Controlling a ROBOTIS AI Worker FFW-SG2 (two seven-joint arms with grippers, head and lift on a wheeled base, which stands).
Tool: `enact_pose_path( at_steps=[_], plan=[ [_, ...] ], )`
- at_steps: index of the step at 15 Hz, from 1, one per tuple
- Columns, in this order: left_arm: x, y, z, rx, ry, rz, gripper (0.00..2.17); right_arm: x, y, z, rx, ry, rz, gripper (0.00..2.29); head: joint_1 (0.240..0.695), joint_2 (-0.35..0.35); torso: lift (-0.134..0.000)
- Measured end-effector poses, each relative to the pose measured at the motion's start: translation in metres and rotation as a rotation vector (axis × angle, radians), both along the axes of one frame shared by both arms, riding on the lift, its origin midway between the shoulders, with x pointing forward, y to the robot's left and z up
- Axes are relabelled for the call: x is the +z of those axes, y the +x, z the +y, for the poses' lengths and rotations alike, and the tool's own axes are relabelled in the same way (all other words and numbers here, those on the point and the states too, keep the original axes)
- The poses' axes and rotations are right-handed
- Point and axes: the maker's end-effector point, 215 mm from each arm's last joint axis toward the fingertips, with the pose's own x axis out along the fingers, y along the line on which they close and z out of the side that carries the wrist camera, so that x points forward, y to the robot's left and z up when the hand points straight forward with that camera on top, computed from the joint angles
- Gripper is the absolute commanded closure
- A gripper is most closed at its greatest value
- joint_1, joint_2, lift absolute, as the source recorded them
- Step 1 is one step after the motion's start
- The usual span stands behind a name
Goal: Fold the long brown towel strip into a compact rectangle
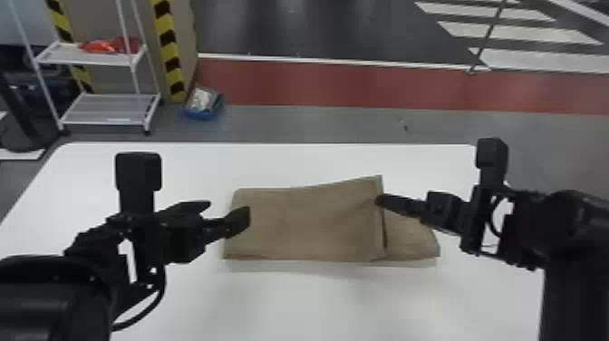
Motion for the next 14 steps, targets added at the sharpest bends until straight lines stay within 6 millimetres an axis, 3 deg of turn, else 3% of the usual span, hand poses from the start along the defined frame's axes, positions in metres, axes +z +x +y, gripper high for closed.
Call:
enact_pose_path(
  at_steps=[1,3,5,7,8,10,14],
  plan=[
    [0.0,0.0,-0.001,-0.002,0.001,0.0,0.27,0.0,-0.002,-0.001,-0.004,0.015,0.008,1.02,0.695,-0.125,-0.124],
    [-0.001,-0.001,-0.001,-0.002,0.002,0.003,0.27,0.019,-0.003,-0.012,-0.028,0.064,-0.011,1.02,0.695,-0.132,-0.124],
    [-0.002,-0.002,-0.002,-0.005,0.001,0.005,0.27,0.008,-0.003,-0.024,-0.058,0.068,0.022,1.02,0.695,-0.149,-0.124],
    [-0.003,-0.002,-0.002,-0.003,0.002,0.006,0.27,0.02,0.001,-0.041,-0.097,0.114,-0.001,1.02,0.695,-0.162,-0.124],
    [-0.004,-0.003,-0.001,-0.003,0.001,0.008,0.27,0.017,0.002,-0.046,-0.11,0.122,0.011,1.02,0.695,-0.168,-0.124],
    [-0.007,-0.004,-0.002,-0.005,0.0,0.013,0.27,0.002,0.001,-0.049,-0.122,0.123,0.044,1.02,0.695,-0.176,-0.124],
    [-0.008,-0.005,0.0,-0.002,0.001,0.016,0.27,0.006,0.001,-0.054,-0.136,0.146,0.038,1.02,0.695,-0.181,-0.124]
  ],
)
